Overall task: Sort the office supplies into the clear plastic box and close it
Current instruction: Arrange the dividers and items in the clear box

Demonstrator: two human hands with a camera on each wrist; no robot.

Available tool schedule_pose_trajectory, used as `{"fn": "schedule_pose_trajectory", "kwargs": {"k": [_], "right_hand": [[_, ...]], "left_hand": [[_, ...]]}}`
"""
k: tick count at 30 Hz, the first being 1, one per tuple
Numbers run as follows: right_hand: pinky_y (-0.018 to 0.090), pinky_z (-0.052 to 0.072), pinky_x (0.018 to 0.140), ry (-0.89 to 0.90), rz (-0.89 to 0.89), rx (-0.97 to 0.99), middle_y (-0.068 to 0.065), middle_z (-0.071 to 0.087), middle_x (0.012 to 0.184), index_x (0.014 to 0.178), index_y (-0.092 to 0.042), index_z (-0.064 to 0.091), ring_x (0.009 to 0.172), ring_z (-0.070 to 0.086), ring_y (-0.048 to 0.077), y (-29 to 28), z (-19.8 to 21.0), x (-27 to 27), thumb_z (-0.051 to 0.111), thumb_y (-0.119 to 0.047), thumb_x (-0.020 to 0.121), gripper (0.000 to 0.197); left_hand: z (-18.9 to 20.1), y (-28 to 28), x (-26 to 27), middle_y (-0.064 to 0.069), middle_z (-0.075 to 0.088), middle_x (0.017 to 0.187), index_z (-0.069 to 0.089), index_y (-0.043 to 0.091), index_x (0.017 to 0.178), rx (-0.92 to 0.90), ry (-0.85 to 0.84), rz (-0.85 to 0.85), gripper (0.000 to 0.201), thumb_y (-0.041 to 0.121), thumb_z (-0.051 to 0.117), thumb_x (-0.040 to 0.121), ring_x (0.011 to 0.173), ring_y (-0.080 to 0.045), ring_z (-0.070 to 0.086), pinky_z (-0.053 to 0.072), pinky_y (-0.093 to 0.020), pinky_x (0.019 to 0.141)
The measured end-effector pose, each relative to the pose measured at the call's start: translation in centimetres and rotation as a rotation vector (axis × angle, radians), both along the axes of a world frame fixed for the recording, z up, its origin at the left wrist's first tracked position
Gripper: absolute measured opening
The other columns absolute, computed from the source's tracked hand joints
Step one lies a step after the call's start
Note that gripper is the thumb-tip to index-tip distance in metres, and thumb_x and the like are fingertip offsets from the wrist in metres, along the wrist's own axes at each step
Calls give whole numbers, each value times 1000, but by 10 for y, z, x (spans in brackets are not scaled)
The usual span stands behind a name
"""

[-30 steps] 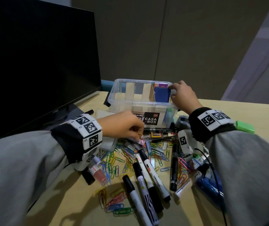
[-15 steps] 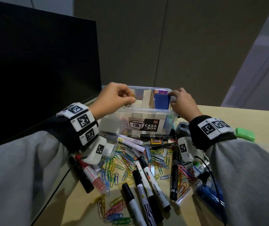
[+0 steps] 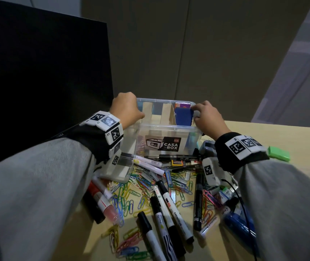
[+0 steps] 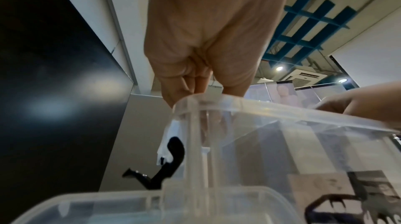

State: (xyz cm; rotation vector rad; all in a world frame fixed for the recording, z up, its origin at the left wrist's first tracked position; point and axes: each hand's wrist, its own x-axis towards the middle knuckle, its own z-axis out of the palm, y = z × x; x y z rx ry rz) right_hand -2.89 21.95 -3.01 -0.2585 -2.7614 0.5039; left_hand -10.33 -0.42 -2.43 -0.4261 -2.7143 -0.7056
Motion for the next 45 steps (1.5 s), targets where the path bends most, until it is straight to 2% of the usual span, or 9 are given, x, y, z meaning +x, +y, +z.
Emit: {"fn": "schedule_pose_trajectory", "kwargs": {"k": [4,8,13,15,18,25,33,40,45], "right_hand": [[32,39,89,6,1,-5,11,45,130,132,-14,55,114,52,31,1,0,1,41,-12,98,37],[34,40,92,7,-7,-5,11,44,133,133,-15,55,117,50,31,1,1,0,44,-11,98,36],[39,41,97,8,-12,3,11,45,133,134,-14,55,119,50,31,0,0,0,45,-13,99,37],[41,42,99,8,-12,3,11,45,134,133,-14,55,119,50,31,0,0,0,46,-13,99,36],[42,44,100,4,-9,-2,11,45,134,133,-14,55,119,50,30,-1,-1,-1,47,-15,99,35],[39,44,98,19,-14,-13,10,45,134,133,-15,54,118,50,29,0,-1,-1,47,-14,99,35],[38,44,96,18,-16,-19,11,45,133,133,-14,54,117,50,29,0,-2,-2,43,-14,99,36],[37,43,96,20,-12,-32,11,44,135,134,-14,54,118,50,29,0,-2,-1,43,-14,99,36],[36,42,95,26,-10,-28,11,44,135,133,-14,55,118,50,30,1,-2,-1,43,-13,100,35]], "left_hand": [[1,-4,18,-1,65,86,67,9,91,-14,94,-138,17,26,70,88,78,-14,62,49,-25,64],[-1,-17,52,9,54,81,58,21,91,-136,243,-459,9,28,63,89,70,-7,52,43,-25,60],[-10,-37,81,16,56,82,61,31,86,-544,-7,-833,5,36,63,87,77,0,52,40,-15,66],[-22,-43,86,19,52,88,67,32,96,-719,-136,-846,12,41,65,87,85,0,48,37,-15,67],[-35,-45,90,11,51,104,66,39,116,-886,-137,-792,34,51,67,84,99,-8,46,46,-30,79],[-50,-33,96,14,62,118,54,37,135,-933,7,-794,55,54,65,83,109,-13,39,35,-29,80],[-52,-22,94,6,59,114,58,30,119,-884,-29,-753,43,44,71,81,105,-14,43,29,-27,71],[-52,-20,90,1,57,109,63,26,103,-829,-185,-759,25,34,73,81,85,-7,32,39,-26,73],[-52,-23,85,-2,59,104,64,23,98,-810,-222,-789,16,31,70,85,86,-8,34,44,-32,80]]}}
